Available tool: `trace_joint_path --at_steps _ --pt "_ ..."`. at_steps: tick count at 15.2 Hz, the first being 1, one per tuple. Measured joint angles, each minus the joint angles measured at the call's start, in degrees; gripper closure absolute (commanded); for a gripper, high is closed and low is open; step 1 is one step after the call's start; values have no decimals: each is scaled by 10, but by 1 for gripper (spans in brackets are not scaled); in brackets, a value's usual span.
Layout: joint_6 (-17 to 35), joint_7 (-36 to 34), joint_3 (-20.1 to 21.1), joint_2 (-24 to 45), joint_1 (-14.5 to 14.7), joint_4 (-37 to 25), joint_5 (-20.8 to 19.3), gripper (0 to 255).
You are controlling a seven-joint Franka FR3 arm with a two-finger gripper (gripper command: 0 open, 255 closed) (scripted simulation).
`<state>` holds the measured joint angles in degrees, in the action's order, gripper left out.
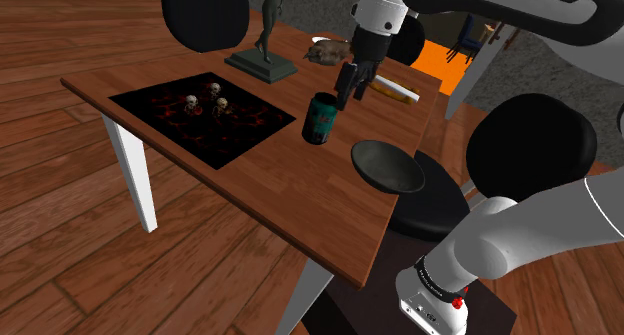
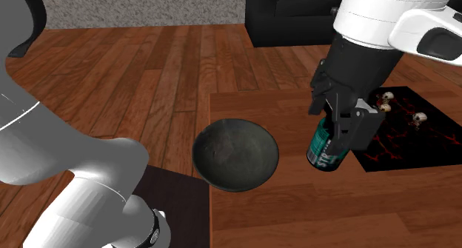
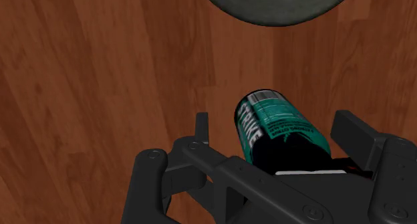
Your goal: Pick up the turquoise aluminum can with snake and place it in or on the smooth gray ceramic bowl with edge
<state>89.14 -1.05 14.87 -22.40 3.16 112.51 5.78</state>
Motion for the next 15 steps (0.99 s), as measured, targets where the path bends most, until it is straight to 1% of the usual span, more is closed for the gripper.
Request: trace_joint_path --at_steps 3,4,11,15 --pt "1 -21 20 44 4 -57 -7 0" --pt "6 -26 24 54 5 -64 -9 0" --pt "58 -27 29 55 7 -17 -8 0" --pt "63 -27 29 54 7 -9 -7 0"
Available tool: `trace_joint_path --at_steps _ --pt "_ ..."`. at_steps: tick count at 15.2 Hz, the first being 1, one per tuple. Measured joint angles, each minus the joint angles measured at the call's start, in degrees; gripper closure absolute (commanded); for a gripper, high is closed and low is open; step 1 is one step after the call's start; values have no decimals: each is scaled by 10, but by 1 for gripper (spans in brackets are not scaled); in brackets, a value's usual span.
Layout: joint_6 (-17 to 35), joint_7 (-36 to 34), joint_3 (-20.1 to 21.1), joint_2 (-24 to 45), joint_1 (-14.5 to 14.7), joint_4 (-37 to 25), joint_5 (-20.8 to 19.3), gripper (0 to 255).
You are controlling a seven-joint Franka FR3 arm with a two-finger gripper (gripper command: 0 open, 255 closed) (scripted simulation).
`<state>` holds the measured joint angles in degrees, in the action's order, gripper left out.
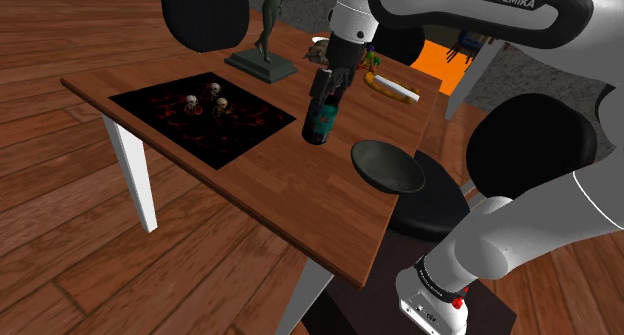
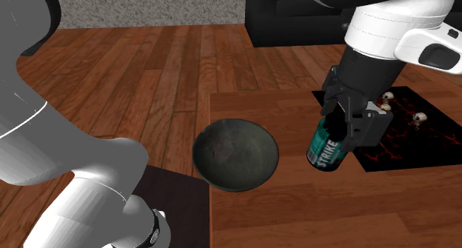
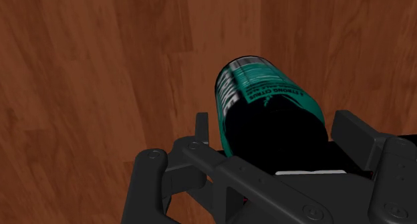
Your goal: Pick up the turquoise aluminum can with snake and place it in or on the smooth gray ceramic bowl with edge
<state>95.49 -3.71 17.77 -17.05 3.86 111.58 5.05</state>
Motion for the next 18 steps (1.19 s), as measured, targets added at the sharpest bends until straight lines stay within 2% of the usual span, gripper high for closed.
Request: trace_joint_path --at_steps 2,3,13,18 --pt "0 0 0 0 0 1 0 0" --pt "0 0 0 0 0 1 0 255" --pt "0 0 0 0 0 0 0 255" --pt "-30 -1 -1 6 -1 -35 -2 255"
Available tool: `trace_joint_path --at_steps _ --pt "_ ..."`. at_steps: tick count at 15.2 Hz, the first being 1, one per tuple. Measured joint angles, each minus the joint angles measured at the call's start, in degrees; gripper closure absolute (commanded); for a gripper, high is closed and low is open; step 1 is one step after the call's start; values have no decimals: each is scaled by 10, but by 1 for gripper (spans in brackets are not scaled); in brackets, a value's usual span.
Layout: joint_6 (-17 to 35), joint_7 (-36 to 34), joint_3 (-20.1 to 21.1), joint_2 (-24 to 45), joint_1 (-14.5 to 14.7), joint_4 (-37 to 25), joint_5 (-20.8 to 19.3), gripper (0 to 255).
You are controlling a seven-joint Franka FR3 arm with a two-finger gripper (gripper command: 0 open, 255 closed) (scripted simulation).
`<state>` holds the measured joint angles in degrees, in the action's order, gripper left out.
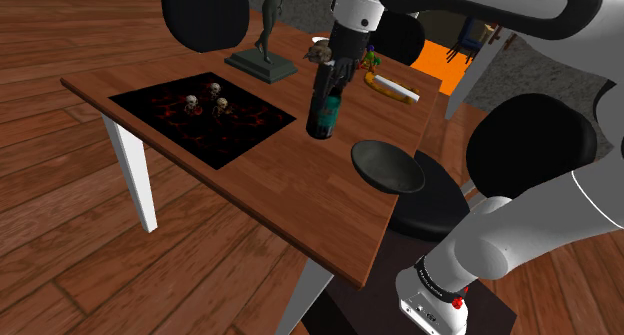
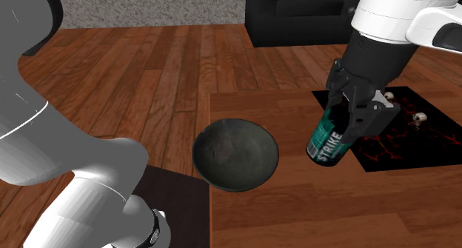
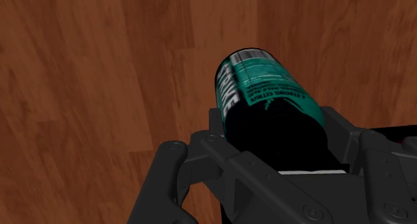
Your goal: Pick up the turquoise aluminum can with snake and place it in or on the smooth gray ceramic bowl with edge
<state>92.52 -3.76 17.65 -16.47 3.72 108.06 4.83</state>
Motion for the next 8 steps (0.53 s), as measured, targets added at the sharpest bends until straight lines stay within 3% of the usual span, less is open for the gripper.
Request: trace_joint_path --at_steps 8 --pt "-65 -5 0 17 -2 -82 -5 255"
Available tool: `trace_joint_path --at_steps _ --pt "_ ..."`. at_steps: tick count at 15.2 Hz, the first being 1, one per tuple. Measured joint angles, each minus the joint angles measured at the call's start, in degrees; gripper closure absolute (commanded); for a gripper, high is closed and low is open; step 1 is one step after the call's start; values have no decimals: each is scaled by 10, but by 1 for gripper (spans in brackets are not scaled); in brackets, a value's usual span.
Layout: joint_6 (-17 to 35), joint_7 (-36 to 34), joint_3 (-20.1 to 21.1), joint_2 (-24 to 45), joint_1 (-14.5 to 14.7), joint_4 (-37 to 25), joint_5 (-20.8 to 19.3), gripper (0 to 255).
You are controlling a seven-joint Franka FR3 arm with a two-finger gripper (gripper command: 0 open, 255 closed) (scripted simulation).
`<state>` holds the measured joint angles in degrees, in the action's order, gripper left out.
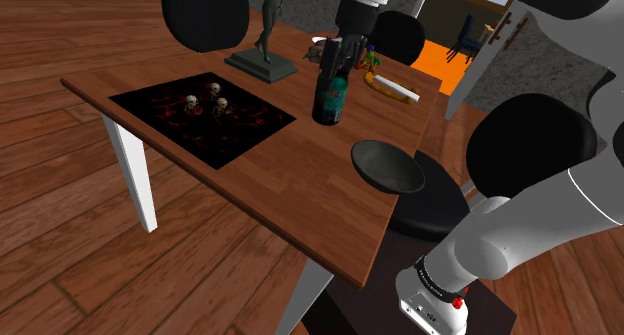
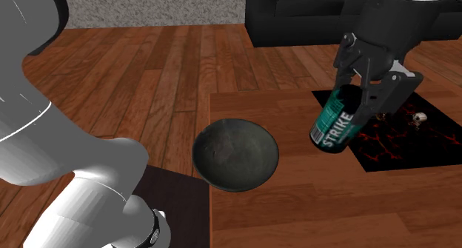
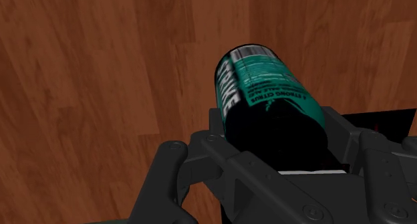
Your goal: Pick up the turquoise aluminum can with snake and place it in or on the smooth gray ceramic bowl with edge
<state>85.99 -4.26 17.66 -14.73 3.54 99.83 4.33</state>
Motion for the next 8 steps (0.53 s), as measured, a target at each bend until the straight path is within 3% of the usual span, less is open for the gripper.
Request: trace_joint_path --at_steps 8 --pt "-64 -6 2 29 -1 -93 -8 255"
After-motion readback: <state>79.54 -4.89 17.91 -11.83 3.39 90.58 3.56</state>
